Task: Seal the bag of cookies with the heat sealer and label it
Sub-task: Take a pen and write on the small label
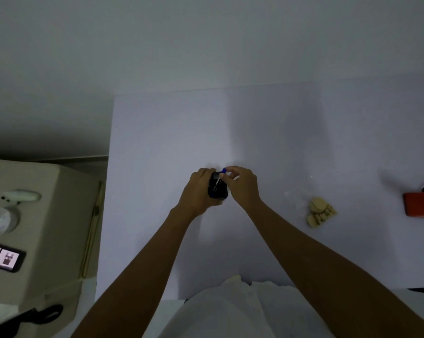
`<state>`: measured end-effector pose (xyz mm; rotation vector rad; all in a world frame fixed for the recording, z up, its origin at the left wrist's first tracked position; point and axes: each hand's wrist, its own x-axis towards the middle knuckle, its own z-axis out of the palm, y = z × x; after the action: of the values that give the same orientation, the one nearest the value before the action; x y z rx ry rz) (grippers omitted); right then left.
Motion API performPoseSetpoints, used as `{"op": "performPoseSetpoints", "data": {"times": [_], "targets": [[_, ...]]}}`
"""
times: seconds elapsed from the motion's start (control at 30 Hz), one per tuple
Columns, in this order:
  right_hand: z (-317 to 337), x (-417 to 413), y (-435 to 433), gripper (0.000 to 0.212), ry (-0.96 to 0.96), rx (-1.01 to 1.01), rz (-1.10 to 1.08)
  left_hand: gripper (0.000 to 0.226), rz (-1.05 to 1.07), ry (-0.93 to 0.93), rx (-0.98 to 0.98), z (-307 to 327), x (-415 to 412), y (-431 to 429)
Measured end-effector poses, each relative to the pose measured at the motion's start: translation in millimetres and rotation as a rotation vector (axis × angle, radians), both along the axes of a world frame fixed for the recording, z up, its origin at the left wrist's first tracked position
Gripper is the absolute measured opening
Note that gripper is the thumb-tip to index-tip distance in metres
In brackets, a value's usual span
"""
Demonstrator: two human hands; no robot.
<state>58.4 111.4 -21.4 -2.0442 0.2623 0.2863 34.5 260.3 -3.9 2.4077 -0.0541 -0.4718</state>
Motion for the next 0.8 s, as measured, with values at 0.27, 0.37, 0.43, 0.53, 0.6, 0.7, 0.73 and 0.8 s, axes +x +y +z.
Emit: {"op": "performPoseSetpoints", "data": {"times": [0.27,0.37,0.43,0.53,0.6,0.7,0.73,0.8], "targets": [[14,-2,9,0.013,-0.028,0.136,-0.057,0.091,0.02,-0.048,0.006,4,-7,11],[26,-7,5,0.015,-0.041,0.283,-0.109,0.091,0.041,-0.049,0.016,4,-8,25],[33,-10,0,0.015,-0.066,0.336,-0.127,0.092,0.061,-0.039,0.02,3,-11,35],[44,-17,-12,0.016,-0.055,0.51,-0.188,0.094,0.075,-0.031,0.007,-2,-15,45],[47,-23,-17,0.014,0.001,0.57,-0.221,0.095,0.092,-0.018,-0.007,-4,-16,48],[45,-32,-25,0.013,0.153,0.694,-0.275,0.101,0.102,-0.006,-0.001,-4,-17,50],[45,-35,-27,0.017,0.219,0.807,-0.295,0.103,0.098,-0.01,0.017,-3,-18,50],[47,-41,-30,0.023,0.345,1.008,-0.326,0.106,0.088,-0.019,0.084,1,-19,47]]}}
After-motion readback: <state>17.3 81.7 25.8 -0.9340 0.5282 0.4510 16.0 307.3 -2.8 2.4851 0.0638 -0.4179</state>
